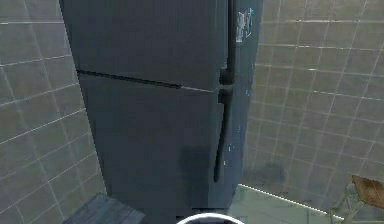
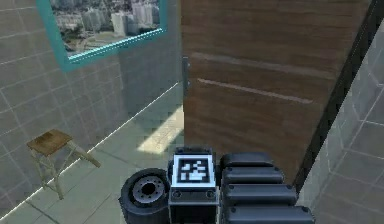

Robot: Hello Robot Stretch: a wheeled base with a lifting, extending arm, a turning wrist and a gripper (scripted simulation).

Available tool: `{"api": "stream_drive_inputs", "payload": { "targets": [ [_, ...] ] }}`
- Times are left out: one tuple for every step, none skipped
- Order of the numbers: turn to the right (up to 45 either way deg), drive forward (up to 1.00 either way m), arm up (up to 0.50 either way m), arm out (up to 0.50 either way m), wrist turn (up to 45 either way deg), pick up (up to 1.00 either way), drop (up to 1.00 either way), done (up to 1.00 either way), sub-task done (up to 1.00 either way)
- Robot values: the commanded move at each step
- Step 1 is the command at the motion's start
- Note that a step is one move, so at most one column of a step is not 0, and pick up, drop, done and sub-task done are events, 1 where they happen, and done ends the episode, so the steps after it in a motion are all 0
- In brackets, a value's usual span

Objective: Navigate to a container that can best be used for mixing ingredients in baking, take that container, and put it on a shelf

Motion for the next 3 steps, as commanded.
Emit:
{"api": "stream_drive_inputs", "payload": {
  "targets": [
    [-24.0, 0.0, 0.0, 0.0, 0.0, 0.0, 0.0, 0.0, 0.0],
    [18.0, 0.0, 0.0, 0.0, 0.0, 0.0, 0.0, 0.0, 0.0],
    [-21.0, 0.0, 0.0, 0.0, 0.0, 0.0, 0.0, 0.0, 0.0]
  ]
}}
